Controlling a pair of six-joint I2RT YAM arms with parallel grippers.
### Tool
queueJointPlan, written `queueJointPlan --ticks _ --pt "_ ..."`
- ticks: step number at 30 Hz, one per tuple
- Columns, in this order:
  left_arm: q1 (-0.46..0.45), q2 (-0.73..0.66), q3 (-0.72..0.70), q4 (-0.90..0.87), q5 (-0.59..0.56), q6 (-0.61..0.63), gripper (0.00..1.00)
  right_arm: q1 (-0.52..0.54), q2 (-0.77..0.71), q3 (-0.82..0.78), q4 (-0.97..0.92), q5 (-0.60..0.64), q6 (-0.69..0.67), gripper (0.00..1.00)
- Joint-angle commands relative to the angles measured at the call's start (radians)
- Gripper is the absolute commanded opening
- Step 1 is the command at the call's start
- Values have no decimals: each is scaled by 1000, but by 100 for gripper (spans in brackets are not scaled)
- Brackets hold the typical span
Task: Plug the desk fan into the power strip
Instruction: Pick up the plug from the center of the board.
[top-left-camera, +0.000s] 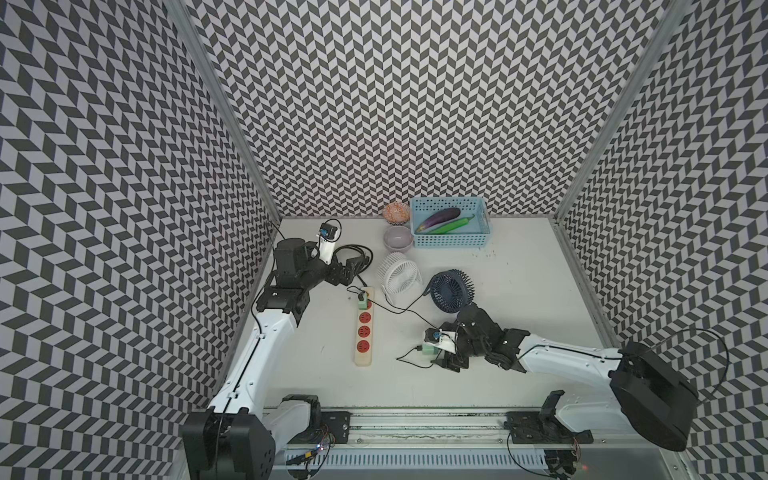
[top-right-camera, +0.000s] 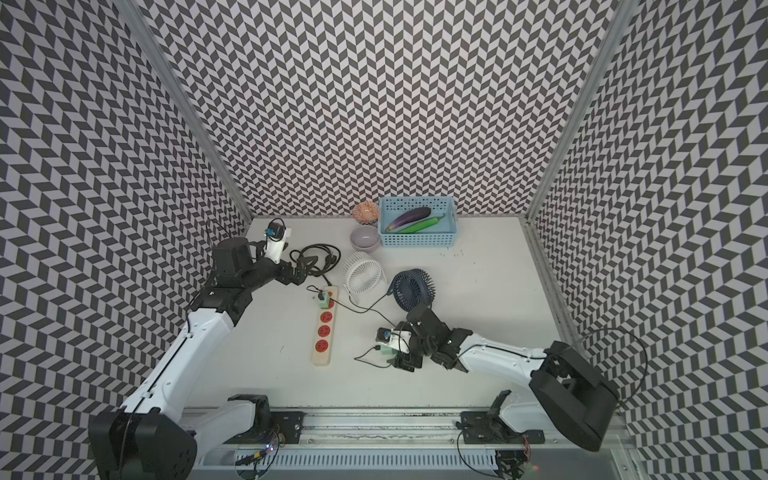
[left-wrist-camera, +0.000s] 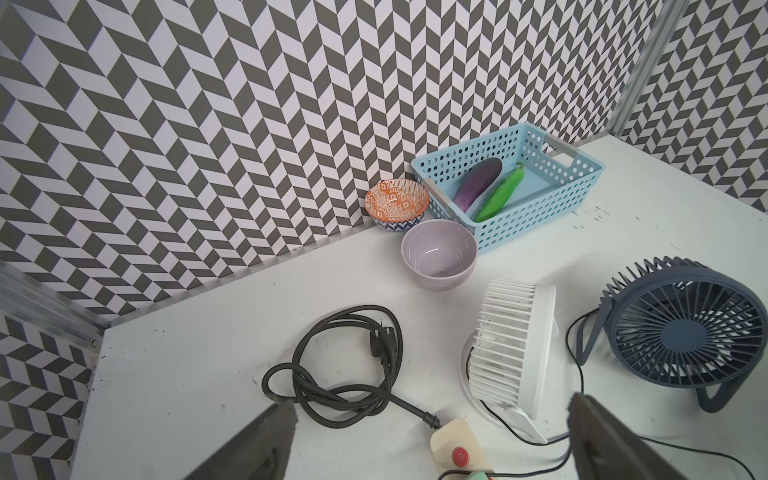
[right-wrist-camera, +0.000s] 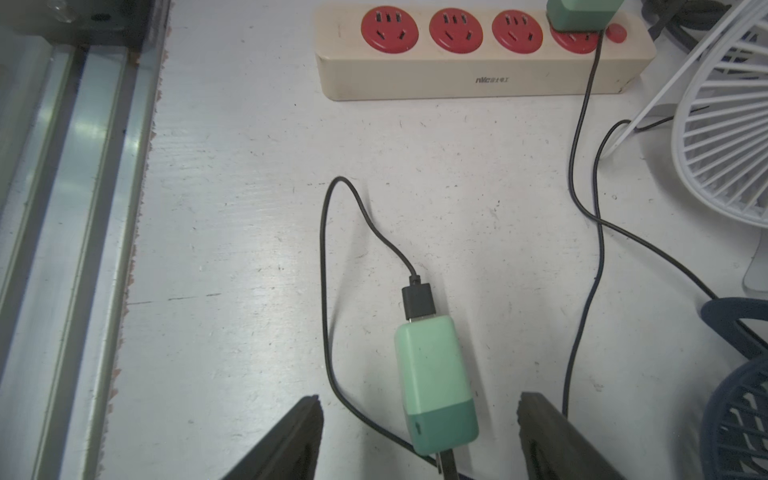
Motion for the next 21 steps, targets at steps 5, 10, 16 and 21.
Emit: queueJointPlan --ticks 5,10,16,21 --pt "-4 -2 3 26 42 -15 100 11 48 12 29 31 10 64" --pt "-12 -2 4 18 14 1 100 16 91 36 10 32 8 55" --pt "-14 6 12 3 28 6 100 20 106 44 4 33 9 34" --pt "-17 23 35 -33 104 33 100 22 82 47 7 38 22 2"
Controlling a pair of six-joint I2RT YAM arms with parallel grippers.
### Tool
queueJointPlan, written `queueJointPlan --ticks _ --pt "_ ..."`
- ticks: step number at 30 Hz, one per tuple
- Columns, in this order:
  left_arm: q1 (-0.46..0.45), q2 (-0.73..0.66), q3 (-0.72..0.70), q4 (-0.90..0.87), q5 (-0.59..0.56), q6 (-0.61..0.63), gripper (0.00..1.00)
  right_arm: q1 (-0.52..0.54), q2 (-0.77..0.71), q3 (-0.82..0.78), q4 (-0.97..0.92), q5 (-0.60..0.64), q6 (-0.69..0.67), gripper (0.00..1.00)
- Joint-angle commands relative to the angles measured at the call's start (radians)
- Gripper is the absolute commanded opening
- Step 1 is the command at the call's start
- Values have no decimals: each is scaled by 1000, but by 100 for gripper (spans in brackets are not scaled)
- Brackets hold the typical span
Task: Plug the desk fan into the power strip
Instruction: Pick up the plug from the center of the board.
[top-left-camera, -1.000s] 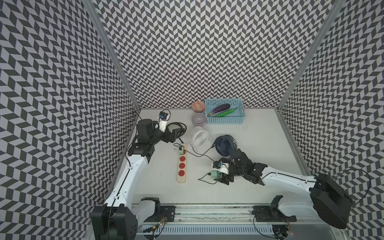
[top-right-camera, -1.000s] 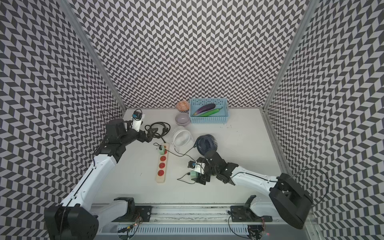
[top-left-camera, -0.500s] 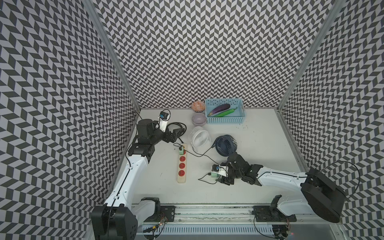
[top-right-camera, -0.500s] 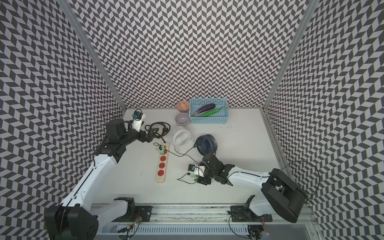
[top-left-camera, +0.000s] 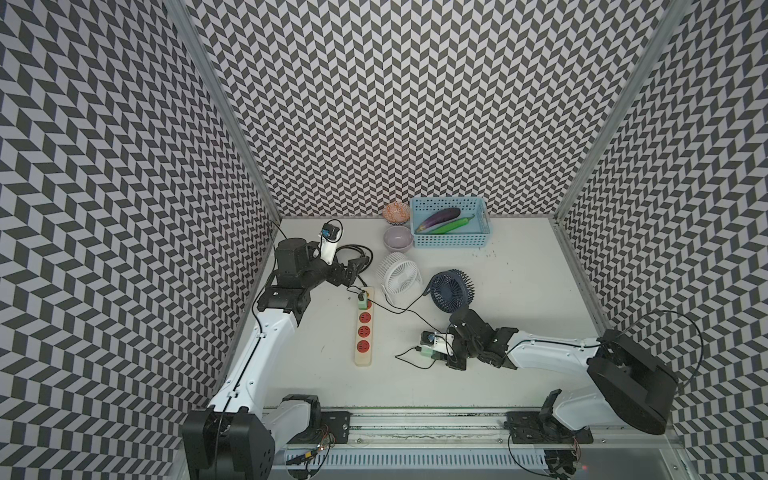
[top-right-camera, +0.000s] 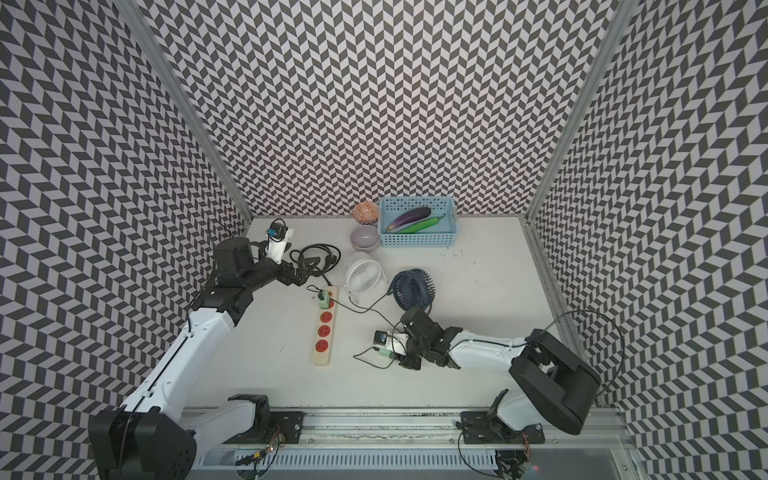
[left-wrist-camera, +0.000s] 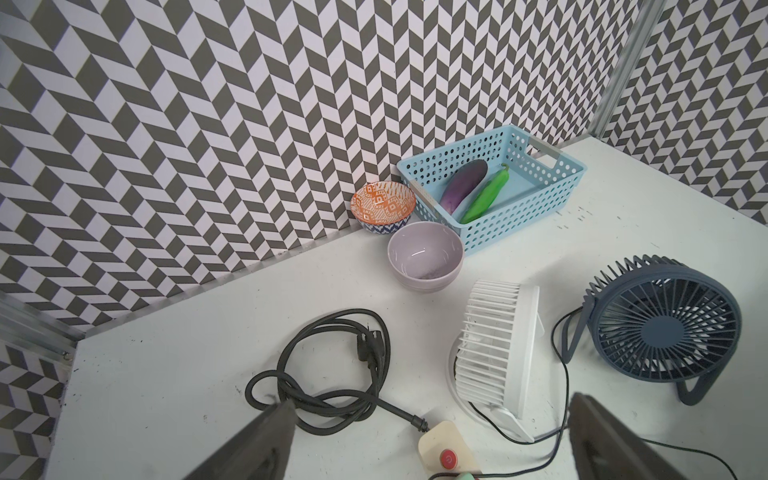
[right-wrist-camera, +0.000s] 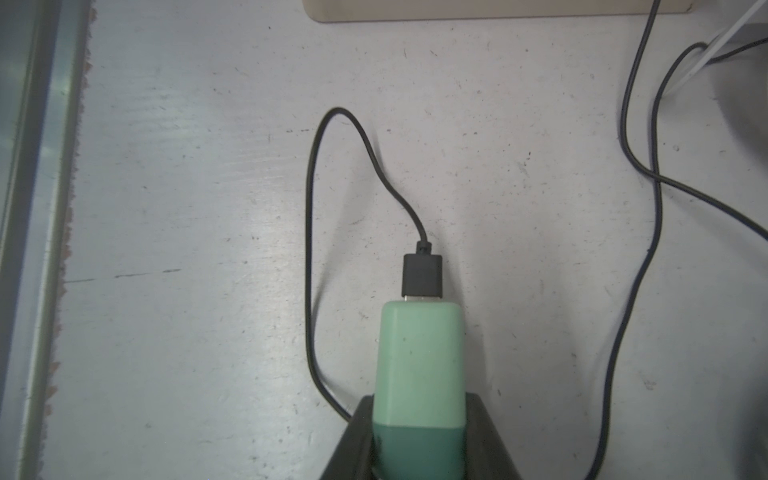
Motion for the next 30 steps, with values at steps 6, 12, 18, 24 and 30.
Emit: queueJointPlan --ticks 6,12,18,24,30 --pt "-62 52 131 -175 59 184 100 7 -97 24 24 -4 25 0" --pt "-100 113 287 -293 93 323 100 6 -241 -17 64 -8 46 0" --pt "-150 163 416 -344 140 448 100 -9 -366 -37 85 15 93 0" --pt "-254 157 462 -379 144 628 100 -123 -429 -9 127 -140 234 0" --pt "-353 180 500 -439 80 768 100 -175 -373 78 84 -266 295 0"
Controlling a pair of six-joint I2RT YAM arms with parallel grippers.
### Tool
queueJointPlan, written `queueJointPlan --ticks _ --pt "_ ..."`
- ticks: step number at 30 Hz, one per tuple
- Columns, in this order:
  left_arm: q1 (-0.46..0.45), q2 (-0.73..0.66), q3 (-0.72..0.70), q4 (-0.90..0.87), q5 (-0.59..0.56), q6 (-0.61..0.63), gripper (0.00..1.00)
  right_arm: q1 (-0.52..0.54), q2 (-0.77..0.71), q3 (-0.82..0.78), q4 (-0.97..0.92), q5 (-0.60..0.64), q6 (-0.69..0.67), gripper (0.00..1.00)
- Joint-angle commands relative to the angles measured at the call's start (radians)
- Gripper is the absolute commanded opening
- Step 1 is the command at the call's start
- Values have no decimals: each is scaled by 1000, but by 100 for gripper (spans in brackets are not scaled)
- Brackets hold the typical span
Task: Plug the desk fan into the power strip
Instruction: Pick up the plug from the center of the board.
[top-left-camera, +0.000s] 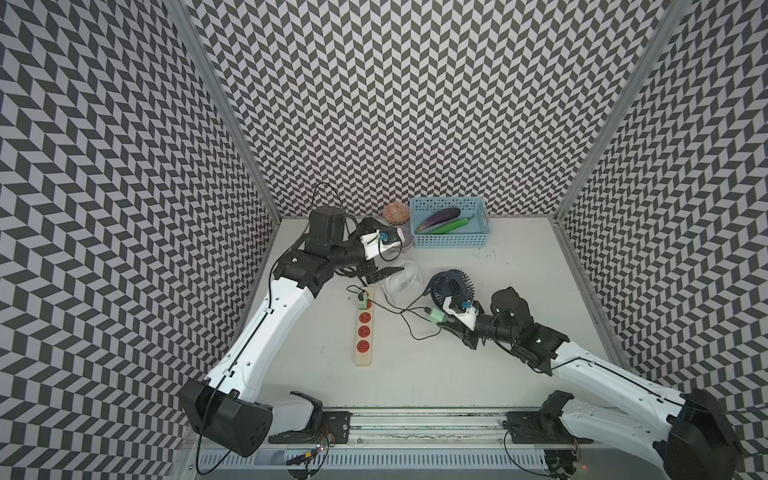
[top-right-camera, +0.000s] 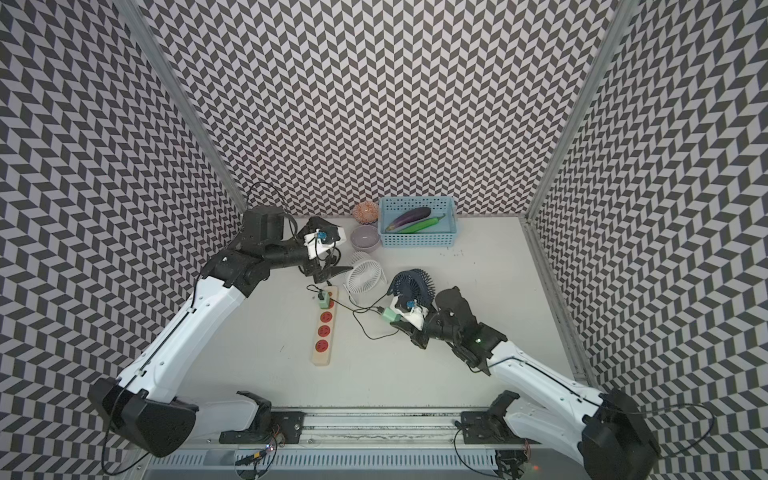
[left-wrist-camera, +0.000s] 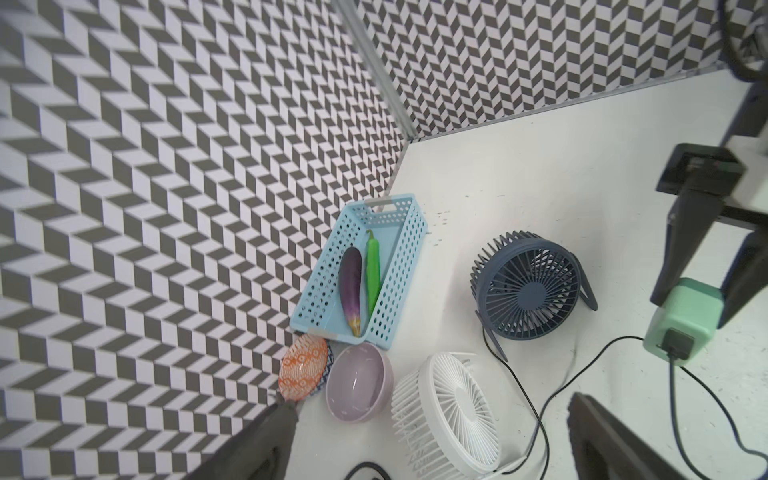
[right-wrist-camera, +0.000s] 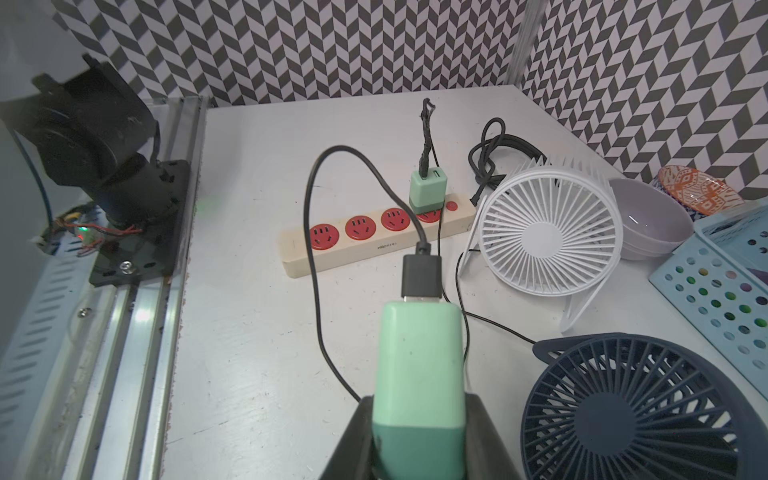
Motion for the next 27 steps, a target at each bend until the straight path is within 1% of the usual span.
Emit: queueJointPlan --ticks 1,4,6,9,13,18,22,27 --pt "-45 9 26 -57 -53 129 100 -9 30 74 22 -109 60 0" --pt "-96 10 27 -85 -99 194 100 -14 64 110 -3 -154 76 0" --pt "-126 10 30 -102 -109 221 100 -23 75 126 -6 -199 95 0" --pt "-159 8 41 -123 -95 238 100 -46 94 144 1 -278 126 0" --pt "-190 0 59 -177 -44 274 100 -67 133 183 -7 -388 146 0" --pt "-244 -14 83 -240 -55 357 100 -80 179 223 -13 -496 156 0" --pt "-289 -36 75 -288 -82 446 100 -90 210 253 -26 -551 152 0" --pt "-323 -65 76 -339 -113 506 100 -106 224 268 -37 -590 149 0"
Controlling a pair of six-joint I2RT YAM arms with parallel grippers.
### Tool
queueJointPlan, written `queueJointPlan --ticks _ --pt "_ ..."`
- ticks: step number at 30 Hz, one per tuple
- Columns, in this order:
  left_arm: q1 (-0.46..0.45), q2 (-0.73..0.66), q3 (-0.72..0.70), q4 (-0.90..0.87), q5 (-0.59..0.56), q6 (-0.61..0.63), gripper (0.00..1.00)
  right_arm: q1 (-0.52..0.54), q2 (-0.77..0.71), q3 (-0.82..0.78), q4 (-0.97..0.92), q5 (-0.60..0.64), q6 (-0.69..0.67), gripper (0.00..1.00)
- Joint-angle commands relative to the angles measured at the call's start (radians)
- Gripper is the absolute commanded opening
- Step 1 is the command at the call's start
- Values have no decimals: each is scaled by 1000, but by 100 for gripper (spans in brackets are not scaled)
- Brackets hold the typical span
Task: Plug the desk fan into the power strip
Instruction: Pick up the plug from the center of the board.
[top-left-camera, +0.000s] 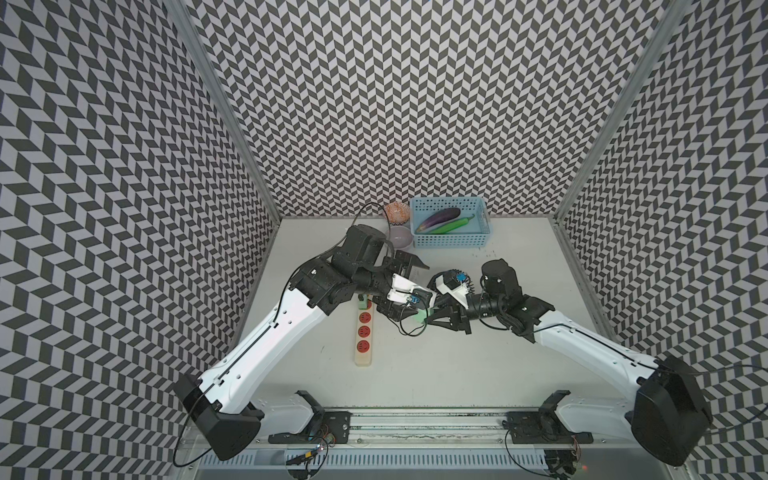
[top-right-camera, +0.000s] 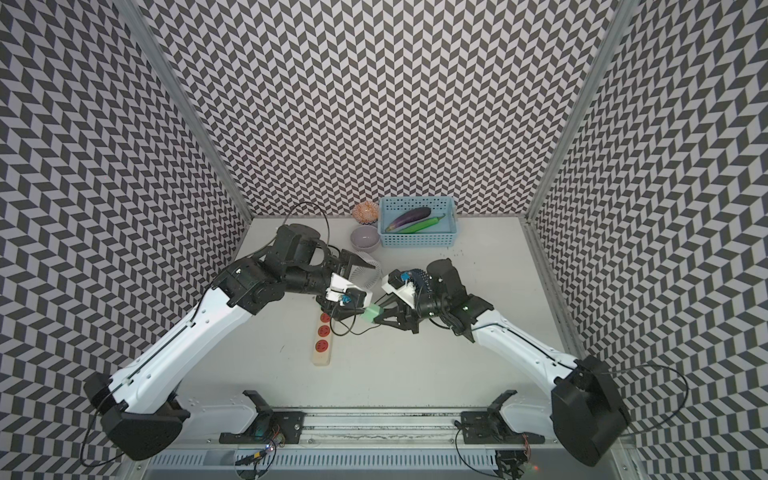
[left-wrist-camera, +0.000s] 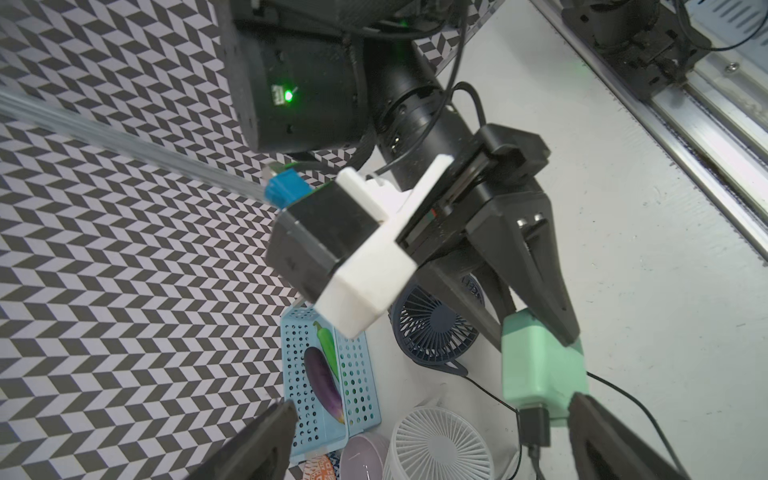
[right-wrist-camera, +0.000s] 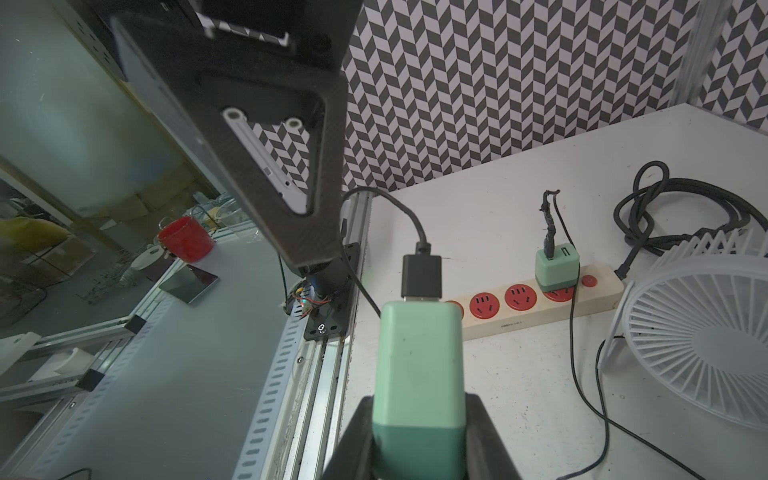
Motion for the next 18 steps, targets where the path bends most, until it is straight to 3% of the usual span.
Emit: queueJointPlan --ticks 1,6,18 --pt "-21 -40 18 -72 -21 87 100 -13 0 23 23 -65 8 0" --pt "-44 -65 2 -87 -54 139 99 -25 -9 15 35 -92 18 0" --pt "-105 -53 -64 -59 -164 219 86 -34 25 35 72 -200 60 0"
